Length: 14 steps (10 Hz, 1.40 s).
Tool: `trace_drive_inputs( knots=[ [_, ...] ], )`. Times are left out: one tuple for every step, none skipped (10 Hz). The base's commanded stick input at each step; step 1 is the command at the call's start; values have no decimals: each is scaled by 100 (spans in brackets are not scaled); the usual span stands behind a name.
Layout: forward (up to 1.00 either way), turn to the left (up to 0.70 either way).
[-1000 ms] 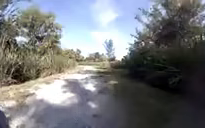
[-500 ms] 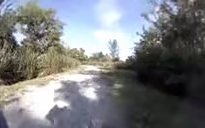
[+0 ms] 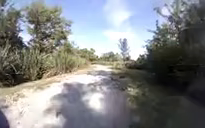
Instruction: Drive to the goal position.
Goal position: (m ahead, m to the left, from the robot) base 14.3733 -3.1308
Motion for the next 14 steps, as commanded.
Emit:
trace_drive_inputs(
  knots=[
    [100,0],
    [100,0],
    [100,0],
    [100,0],
    [100,0],
    [100,0],
    [100,0],
    [100,0],
    [100,0],
    [100,0],
    [100,0],
    [100,0],
    [100,0],
    [100,0]
  ],
)
